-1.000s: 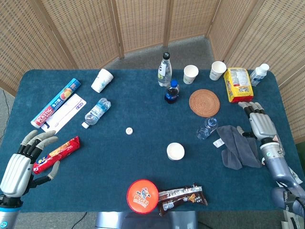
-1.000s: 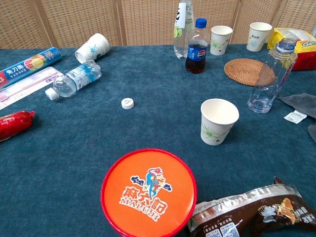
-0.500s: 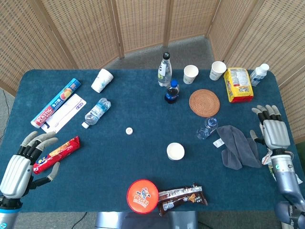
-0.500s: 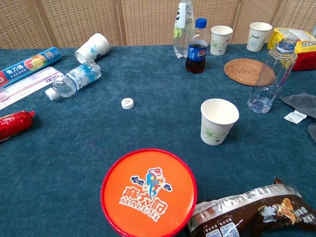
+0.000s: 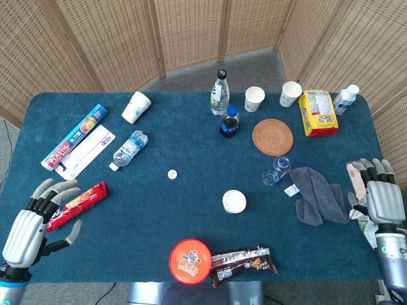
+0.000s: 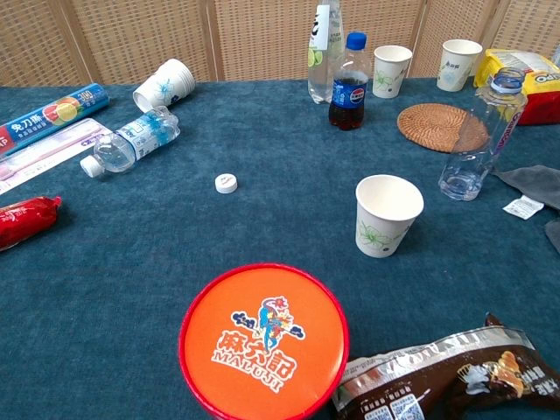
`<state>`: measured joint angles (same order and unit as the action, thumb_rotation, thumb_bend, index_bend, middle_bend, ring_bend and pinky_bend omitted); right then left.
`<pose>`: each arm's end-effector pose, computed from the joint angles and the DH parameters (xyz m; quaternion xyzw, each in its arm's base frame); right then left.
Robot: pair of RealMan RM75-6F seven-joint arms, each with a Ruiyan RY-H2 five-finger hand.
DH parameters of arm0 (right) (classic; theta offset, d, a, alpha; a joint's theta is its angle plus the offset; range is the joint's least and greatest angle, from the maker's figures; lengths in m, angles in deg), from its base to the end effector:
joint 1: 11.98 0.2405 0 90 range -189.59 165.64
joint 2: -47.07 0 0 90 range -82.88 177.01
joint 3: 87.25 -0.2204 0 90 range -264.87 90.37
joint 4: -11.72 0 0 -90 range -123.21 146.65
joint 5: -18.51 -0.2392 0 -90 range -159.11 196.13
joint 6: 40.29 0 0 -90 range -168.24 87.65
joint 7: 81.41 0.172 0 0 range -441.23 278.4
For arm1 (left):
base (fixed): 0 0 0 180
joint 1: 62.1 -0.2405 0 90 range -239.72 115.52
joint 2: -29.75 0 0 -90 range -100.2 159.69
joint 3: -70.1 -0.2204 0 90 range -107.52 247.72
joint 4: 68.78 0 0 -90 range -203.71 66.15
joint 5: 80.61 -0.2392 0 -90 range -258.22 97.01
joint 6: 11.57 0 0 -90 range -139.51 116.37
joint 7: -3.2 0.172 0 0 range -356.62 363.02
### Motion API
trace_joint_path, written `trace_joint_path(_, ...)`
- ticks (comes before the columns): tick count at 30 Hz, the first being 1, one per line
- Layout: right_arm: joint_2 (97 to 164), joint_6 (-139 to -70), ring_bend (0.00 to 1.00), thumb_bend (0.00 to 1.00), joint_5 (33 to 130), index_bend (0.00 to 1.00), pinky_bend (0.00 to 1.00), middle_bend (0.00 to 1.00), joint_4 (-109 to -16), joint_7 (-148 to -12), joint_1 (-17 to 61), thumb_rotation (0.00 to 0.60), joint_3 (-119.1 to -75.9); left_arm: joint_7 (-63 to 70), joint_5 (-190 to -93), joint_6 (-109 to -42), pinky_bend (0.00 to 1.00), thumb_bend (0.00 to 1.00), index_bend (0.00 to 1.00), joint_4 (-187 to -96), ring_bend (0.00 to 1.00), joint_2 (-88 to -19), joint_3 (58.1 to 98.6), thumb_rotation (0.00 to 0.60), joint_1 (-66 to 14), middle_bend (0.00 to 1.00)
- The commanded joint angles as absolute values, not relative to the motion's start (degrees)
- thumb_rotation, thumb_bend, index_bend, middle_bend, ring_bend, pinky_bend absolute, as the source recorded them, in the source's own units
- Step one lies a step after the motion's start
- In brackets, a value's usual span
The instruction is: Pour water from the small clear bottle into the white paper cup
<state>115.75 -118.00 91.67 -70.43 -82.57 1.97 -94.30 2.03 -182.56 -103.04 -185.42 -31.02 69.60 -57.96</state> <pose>-0.3169 -0.2769 0.1238 0.5708 -0.3795 0.3591 0.6334 -0.1556 0.1782 0.1107 -0.5665 -0.4179 -0.5620 0.4342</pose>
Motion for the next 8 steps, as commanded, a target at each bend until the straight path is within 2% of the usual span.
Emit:
trace_joint_path(1, 115.54, -118.69, 0.0, 0.39, 91.71, 0.17, 0.0, 0.15, -71.18, -82.99, 0.94, 0.6, -93.93, 1.91, -182.53, -102.89, 0.08, 0.47, 0.2, -185.3, 0.18, -31.1, 69.66, 0.461, -57.83, 0.2)
trace_joint_path(8, 115.7, -119.23, 0.0, 0.39, 91.99, 0.17, 0.0, 0.15, -71.64, -83.41, -0.07, 0.6, -94.08, 1.54, -181.92, -102.2, 0.08, 0.47, 0.2, -184.93, 0.18, -31.38, 70.04, 0.461, -57.27, 0.2)
